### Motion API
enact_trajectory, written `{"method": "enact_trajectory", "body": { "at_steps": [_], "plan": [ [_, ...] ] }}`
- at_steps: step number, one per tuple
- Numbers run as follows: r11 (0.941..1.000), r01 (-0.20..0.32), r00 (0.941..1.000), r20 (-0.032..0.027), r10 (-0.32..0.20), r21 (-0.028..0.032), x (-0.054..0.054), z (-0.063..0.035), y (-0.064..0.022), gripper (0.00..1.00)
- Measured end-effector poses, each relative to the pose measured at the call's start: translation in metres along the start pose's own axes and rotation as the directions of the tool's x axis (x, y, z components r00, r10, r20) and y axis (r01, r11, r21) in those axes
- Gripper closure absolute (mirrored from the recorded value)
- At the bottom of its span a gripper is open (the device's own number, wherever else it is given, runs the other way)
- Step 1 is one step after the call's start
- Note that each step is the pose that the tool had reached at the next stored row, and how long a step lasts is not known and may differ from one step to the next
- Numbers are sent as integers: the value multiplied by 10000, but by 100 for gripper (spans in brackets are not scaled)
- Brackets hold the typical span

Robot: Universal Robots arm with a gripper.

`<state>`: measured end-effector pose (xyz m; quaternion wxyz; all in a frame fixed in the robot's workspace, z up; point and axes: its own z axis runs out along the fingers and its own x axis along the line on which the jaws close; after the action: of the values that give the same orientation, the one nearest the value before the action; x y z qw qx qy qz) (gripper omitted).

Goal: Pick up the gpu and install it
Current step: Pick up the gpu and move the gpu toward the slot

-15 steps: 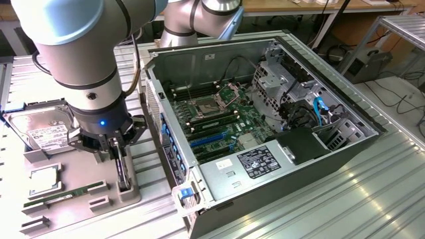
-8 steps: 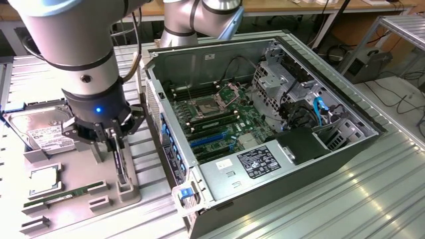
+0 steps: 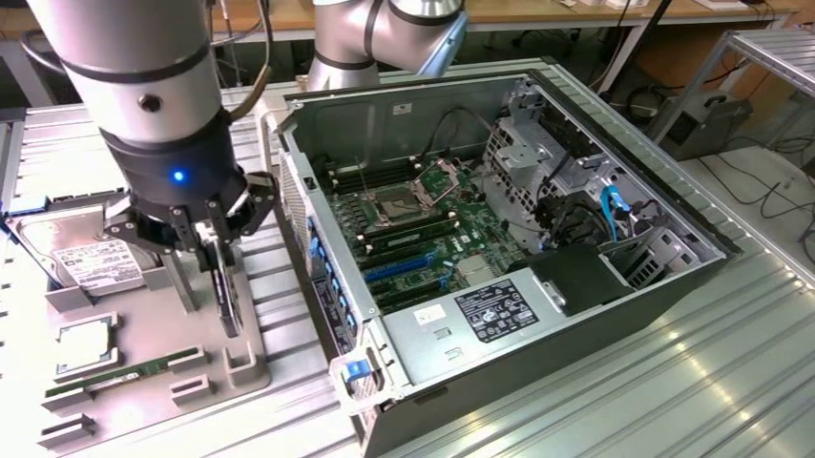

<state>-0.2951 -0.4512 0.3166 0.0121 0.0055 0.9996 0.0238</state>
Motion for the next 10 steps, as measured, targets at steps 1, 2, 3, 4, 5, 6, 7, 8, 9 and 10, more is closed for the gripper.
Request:
{"method": "enact_trajectory", "body": {
  "at_steps": [1,2,3,4,5,6,7,8,9,10],
  "plan": [
    [10000,2,10000,-1,-2,-6,-5,-45,-1,74],
    [10000,5,10000,-2,-5,-10,-11,-93,-2,74],
    [10000,8,10000,-6,-8,-16,-19,-138,-5,74],
    [10000,14,10000,-14,-14,-23,-35,-223,-12,74],
    [10000,19,10000,-22,-19,-28,-54,-313,-23,74],
    [10000,20,10000,-27,-20,-30,-68,-368,-32,74],
    [10000,20,10000,-31,-21,-31,-80,-414,-41,74],
    [10000,21,10000,-41,-21,-34,-107,-499,-60,74],
    [10000,20,10000,-50,-20,-34,-128,-555,-72,74],
    [10000,19,10000,-59,-19,-35,-149,-604,-83,74]
  ]
}}
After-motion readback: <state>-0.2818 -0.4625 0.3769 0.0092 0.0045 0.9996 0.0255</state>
